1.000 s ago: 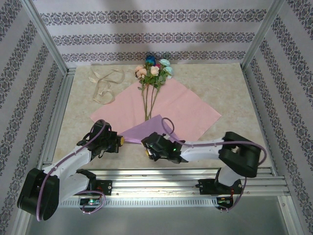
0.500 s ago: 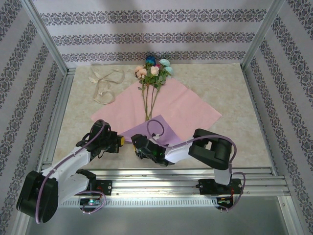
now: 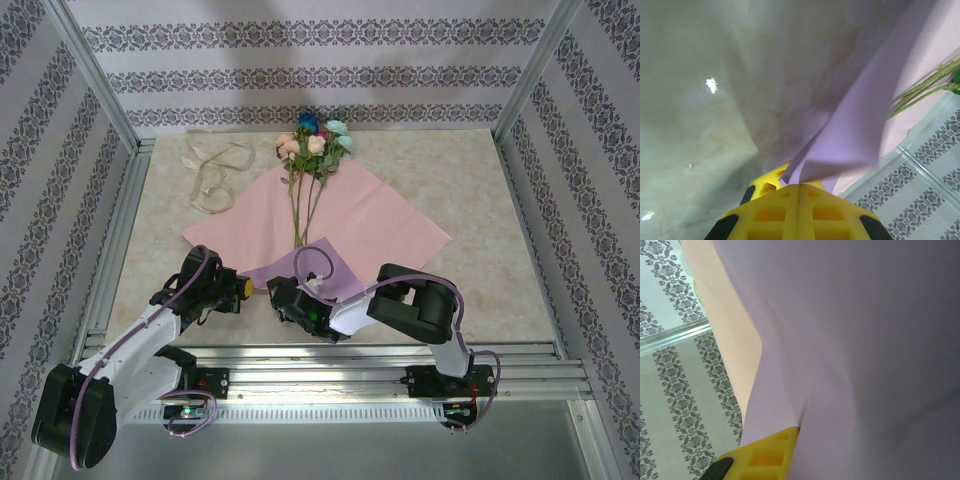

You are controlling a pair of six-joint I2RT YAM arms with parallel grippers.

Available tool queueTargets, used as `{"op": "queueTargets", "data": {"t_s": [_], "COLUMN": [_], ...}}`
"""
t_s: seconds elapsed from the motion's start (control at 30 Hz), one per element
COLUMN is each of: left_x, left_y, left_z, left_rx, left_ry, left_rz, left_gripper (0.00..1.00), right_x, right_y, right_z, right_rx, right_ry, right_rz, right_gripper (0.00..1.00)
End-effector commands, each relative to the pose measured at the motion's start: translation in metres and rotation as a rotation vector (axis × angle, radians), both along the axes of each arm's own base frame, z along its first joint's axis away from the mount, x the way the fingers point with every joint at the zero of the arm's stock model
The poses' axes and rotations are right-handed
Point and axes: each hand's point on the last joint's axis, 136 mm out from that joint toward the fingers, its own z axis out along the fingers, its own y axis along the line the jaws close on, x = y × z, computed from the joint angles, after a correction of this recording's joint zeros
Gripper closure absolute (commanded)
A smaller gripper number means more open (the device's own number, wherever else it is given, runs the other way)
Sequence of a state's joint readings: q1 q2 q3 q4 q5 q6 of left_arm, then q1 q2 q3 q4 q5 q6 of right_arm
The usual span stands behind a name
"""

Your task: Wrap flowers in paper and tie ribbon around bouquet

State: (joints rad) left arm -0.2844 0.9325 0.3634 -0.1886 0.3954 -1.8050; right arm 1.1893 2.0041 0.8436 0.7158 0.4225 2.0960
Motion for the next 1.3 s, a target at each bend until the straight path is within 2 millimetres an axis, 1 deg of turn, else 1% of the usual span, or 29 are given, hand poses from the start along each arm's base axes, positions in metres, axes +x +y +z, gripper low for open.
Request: {"op": "queueTargets", "data": {"t_s": [0.0,0.03,0.07,0.1,0.17,0.23,0.33,0.4,0.47,0.57,0.67,0.73,0.77,0.87,0.9,1.03,1.07,1.1,1.13,1.2,1.27], "left_x": [-0.013,-0.011,-0.009,-0.009,-0.011,-0.013,-0.012,-0.005,0.004,0.018,0.021,0.018,0.015,0.006,0.004,-0.002,-0.004,-0.005,-0.006,-0.003,0.003], "left_y": [0.005,0.004,0.002,0.0,-0.004,-0.007,-0.01,-0.011,-0.013,-0.018,-0.017,-0.014,-0.011,0.003,0.006,0.01,0.011,0.012,0.014,0.018,0.021], "left_z": [-0.012,-0.011,-0.009,-0.008,-0.007,-0.01,-0.016,-0.018,-0.019,-0.021,-0.027,-0.03,-0.032,-0.033,-0.031,-0.03,-0.031,-0.032,-0.033,-0.035,-0.034], "left_rx": [0.018,0.016,0.012,0.008,0.003,-0.005,-0.022,-0.023,-0.012,0.003,0.043,0.064,0.083,0.166,0.19,0.23,0.239,0.249,0.259,0.278,0.3], "left_ry": [0.061,0.045,0.028,0.024,0.013,0.014,0.003,-0.023,-0.043,-0.076,-0.078,-0.064,-0.055,-0.04,-0.048,-0.055,-0.052,-0.047,-0.052,-0.07,-0.099], "left_rz": [-0.009,-0.018,-0.03,-0.046,-0.086,-0.106,-0.101,-0.098,-0.107,-0.139,-0.164,-0.173,-0.177,-0.176,-0.177,-0.216,-0.226,-0.23,-0.23,-0.22,-0.214], "left_gripper": [0.9,0.73,0.58,0.49,0.4,0.38,0.37,0.37,0.42,0.55,0.64,0.7,0.75,0.98,1.0,0.99,0.89,0.72,0.59,0.53,0.51], "right_x": [0.003,0.002,0.002,0.001,0.002,0.003,0.005,0.005,0.004,0.003,0.003,0.004,0.004,0.003,0.002,-0.005,-0.007,-0.009,-0.01,-0.011,-0.012], "right_y": [-0.003,-0.002,-0.002,-0.002,-0.002,-0.002,-0.001,0.0,0.002,0.001,-0.002,-0.004,-0.005,-0.008,-0.011,-0.021,-0.022,-0.021,-0.021,-0.02,-0.019], "right_z": [-0.001,0.0,0.002,0.002,0.003,0.004,0.008,0.009,0.011,0.011,0.012,0.013,0.013,0.013,0.012,0.004,0.002,0.0,-0.002,-0.004,-0.003], "right_rx": [0.116,0.116,0.119,0.12,0.128,0.132,0.141,0.144,0.151,0.146,0.147,0.149,0.148,0.136,0.123,0.076,0.073,0.073,0.072,0.075,0.079], "right_ry": [0.099,0.104,0.109,0.111,0.12,0.127,0.134,0.141,0.145,0.152,0.152,0.153,0.153,0.167,0.173,0.225,0.237,0.247,0.261,0.27,0.278], "right_rz": [-0.11,-0.105,-0.103,-0.101,-0.101,-0.096,-0.087,-0.077,-0.069,-0.065,-0.071,-0.073,-0.073,-0.06,-0.055,-0.027,-0.02,-0.014,-0.008,-0.005,-0.004], "right_gripper": [0.93,0.94,0.94,0.94,0.95,0.95,0.94,0.94,0.94,0.94,0.94,0.95,0.95,0.95,0.95,0.94,0.94,0.94,0.94,0.94,0.94]}}
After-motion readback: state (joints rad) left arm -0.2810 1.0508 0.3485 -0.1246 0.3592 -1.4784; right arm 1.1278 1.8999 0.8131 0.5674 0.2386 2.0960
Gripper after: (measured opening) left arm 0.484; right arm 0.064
